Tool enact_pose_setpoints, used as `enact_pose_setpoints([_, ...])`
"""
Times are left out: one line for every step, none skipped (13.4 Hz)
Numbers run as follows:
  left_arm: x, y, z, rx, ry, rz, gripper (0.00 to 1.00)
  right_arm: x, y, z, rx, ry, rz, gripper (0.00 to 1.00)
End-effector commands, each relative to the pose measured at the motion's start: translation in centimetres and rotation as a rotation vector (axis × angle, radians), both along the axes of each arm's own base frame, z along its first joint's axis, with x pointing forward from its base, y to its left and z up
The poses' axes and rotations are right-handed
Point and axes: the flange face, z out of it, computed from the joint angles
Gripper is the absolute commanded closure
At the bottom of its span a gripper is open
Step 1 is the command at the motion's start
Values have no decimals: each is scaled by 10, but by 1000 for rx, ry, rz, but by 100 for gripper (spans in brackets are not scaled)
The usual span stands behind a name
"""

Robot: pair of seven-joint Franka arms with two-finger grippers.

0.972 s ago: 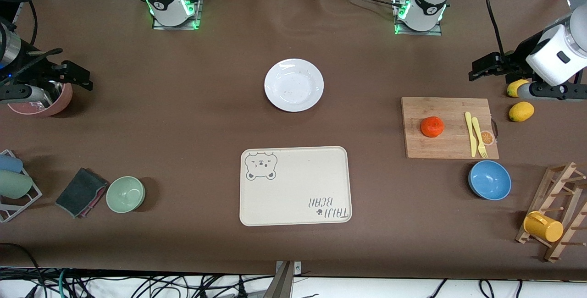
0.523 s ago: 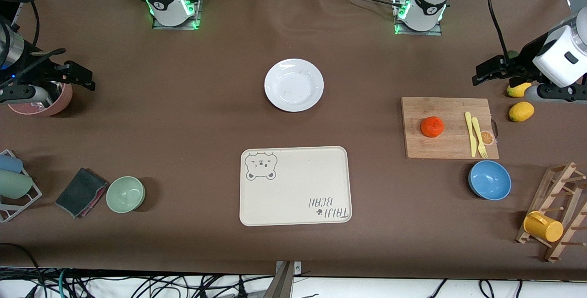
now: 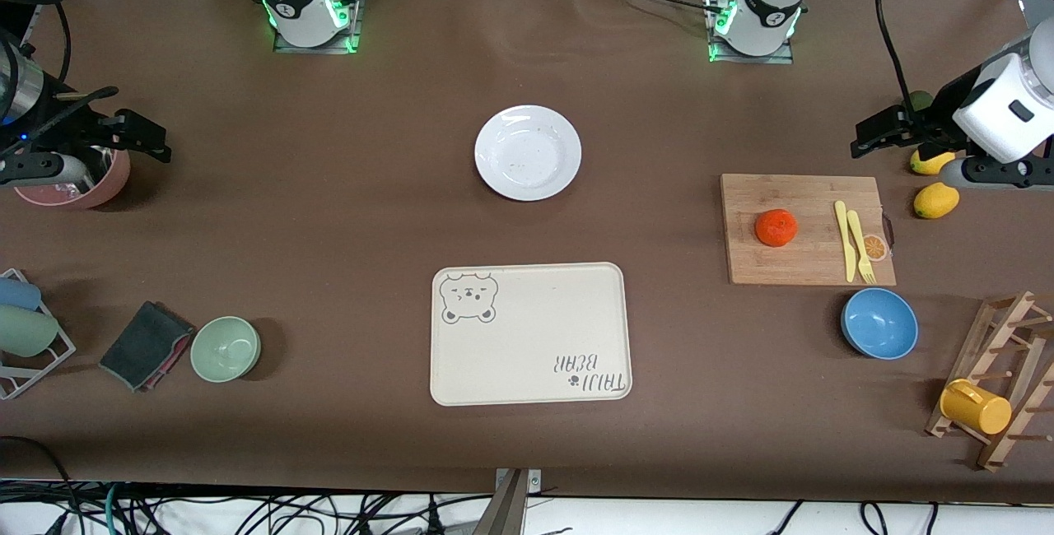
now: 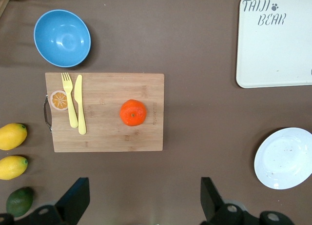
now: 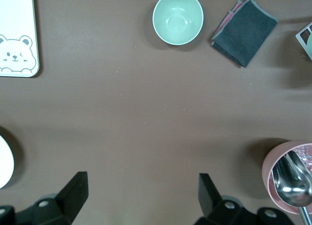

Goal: Place orange and plate with both arms

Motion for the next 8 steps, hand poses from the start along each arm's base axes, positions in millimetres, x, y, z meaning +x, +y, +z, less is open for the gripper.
enact_pose_setpoints([0,-3,3,22,-3,-2,0,0,0,5,16,0,-1,0])
enact_pose_setpoints([0,-3,4,20,-5,-2,0,0,0,5,16,0,-1,0])
enact_pose_setpoints([1,-3,4,23,-8,-2,0,0,0,5,16,0,-1,0])
enact_pose_setpoints([1,-4,4,28,-9,-1,0,0,0,5,16,1,-1,0])
enact_pose_setpoints([1,-3,5,44,-14,13,0,0,0,5,16,1,-1,0])
enact_pose_setpoints([1,-2,6,65,-19,15,0,0,0,5,16,1,0,0])
enact_pose_setpoints([-1,-1,10,80,-23,16,0,0,0,5,16,1,0,0])
enact_pose_setpoints([-2,1,11,87,-23,23,0,0,0,5,16,1,0,0])
